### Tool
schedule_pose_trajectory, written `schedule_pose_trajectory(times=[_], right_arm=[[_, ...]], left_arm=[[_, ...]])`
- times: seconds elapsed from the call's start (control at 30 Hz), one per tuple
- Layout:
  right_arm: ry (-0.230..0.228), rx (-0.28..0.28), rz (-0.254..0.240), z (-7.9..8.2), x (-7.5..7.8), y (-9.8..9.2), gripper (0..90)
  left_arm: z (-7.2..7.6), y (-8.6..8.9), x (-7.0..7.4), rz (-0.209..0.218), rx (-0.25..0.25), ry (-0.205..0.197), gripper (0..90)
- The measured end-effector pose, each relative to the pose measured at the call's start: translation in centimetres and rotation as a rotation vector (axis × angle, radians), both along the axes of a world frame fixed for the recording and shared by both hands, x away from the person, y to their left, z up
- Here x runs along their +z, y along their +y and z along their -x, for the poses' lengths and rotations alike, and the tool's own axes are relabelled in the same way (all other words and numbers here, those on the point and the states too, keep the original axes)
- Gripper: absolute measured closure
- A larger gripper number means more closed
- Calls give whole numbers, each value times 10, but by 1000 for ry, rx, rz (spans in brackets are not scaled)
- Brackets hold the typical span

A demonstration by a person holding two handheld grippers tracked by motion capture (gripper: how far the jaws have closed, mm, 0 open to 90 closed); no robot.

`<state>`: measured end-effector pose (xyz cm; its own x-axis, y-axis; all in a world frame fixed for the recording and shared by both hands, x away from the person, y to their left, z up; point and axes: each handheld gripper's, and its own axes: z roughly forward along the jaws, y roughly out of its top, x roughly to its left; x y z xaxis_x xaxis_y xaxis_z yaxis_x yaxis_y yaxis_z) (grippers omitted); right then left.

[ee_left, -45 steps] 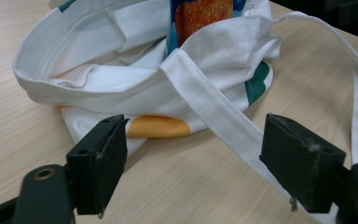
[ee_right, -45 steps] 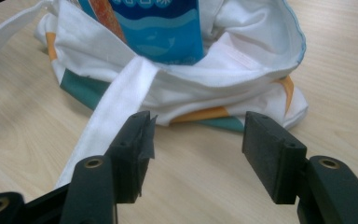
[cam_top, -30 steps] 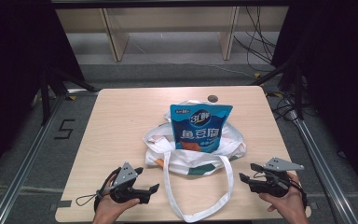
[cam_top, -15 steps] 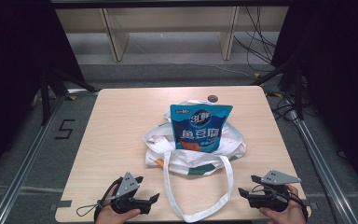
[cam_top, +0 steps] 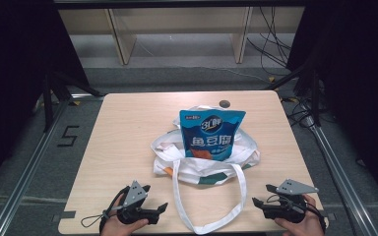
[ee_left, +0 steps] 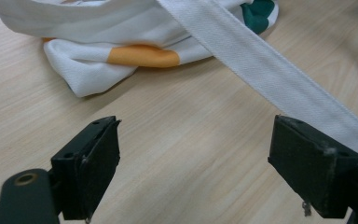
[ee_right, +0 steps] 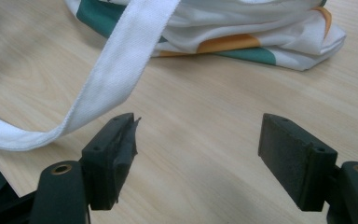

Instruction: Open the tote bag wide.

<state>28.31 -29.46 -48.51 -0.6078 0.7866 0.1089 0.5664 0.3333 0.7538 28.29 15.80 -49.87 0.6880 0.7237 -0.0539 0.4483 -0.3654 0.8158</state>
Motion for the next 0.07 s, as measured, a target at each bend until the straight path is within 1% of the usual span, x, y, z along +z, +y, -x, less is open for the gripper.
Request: schedule_pose_trajectory(times=[0.03,0.07], right_arm=[[-28,23,7,-3,-1,-2,287],[-23,6,6,-2,-1,-2,287]], left_arm=[[0,0,0,7,9,2,154],[0,0,0,7,9,2,154]])
